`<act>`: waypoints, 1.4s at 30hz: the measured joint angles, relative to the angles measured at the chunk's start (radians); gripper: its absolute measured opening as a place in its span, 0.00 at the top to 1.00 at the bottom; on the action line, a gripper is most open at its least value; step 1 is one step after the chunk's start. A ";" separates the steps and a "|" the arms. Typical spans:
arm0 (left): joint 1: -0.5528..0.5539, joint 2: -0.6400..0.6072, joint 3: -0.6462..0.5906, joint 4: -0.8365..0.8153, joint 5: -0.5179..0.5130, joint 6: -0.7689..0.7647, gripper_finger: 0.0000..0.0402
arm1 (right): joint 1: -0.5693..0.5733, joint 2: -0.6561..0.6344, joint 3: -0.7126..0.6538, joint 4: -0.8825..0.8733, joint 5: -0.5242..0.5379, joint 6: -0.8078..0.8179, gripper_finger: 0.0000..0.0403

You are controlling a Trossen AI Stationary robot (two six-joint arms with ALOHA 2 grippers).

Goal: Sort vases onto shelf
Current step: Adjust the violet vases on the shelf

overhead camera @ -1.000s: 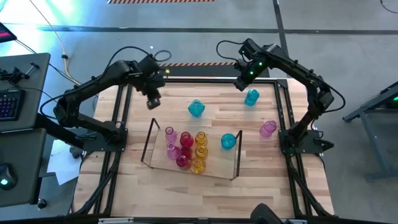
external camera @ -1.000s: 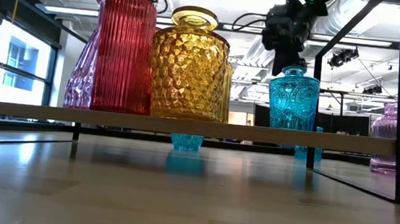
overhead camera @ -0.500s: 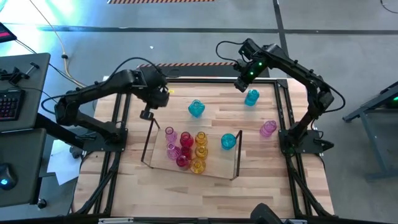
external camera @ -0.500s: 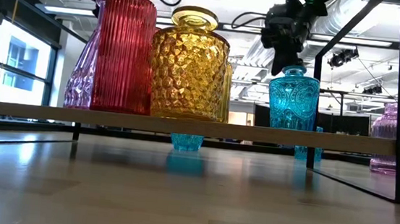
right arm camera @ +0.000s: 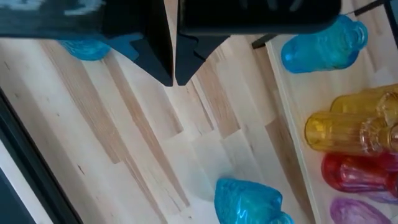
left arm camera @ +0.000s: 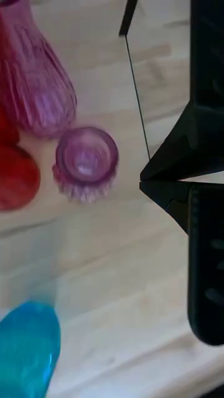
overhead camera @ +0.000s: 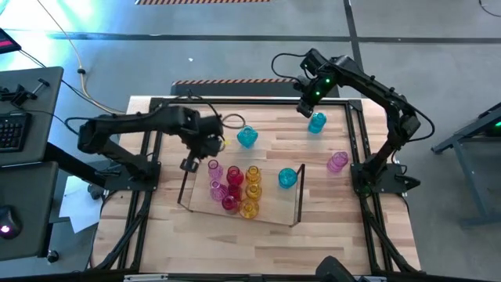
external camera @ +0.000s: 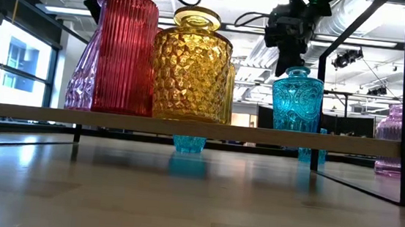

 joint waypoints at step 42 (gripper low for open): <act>-0.101 0.079 0.000 -0.020 0.000 -0.197 1.00 | 0.000 0.000 0.000 -0.051 -0.016 -0.072 1.00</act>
